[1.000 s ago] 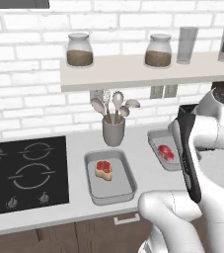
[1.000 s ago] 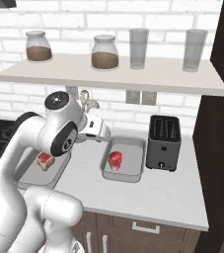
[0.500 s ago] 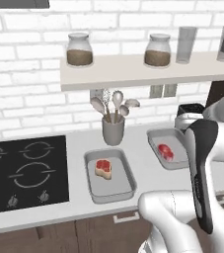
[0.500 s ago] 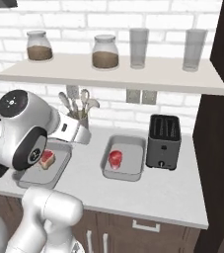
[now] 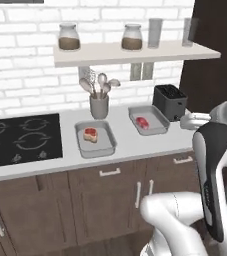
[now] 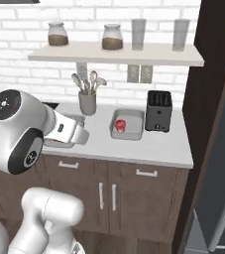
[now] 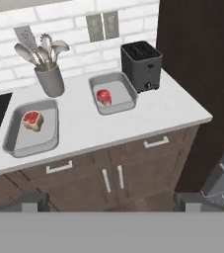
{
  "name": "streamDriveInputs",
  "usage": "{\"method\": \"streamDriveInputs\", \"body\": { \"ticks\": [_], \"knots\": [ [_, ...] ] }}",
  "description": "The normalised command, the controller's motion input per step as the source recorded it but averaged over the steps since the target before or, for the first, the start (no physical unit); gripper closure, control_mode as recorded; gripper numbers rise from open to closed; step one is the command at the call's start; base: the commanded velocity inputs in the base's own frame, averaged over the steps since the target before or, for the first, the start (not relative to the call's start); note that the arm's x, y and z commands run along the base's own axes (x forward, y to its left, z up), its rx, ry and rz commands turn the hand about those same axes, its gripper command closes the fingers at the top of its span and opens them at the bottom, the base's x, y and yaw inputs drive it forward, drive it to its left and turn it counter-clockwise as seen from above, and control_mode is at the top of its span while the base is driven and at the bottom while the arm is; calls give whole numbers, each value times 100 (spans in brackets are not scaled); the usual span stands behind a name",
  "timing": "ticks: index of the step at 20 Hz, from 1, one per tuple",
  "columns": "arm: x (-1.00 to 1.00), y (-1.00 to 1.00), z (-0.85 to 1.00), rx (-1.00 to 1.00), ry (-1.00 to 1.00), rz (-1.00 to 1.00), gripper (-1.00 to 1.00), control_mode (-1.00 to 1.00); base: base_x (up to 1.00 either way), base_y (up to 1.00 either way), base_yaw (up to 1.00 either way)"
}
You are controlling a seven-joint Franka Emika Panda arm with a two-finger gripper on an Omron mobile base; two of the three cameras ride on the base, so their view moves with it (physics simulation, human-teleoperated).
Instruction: Place one tomato and one steak in each tupperware on the nearby counter, to pack two identical lunches.
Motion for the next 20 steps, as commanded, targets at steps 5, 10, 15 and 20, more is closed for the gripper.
{"method": "streamDriveInputs", "body": {
  "ticks": [5,10,15,20],
  "knots": [
    [0,0,0,0,0,0,-100,100,-59,0,-80],
    [0,0,0,0,0,0,-100,100,-36,0,-89],
    [0,0,0,0,0,0,-100,100,-26,-9,-86],
    [0,0,0,0,0,0,-100,100,-8,-60,-74]
  ]
}}
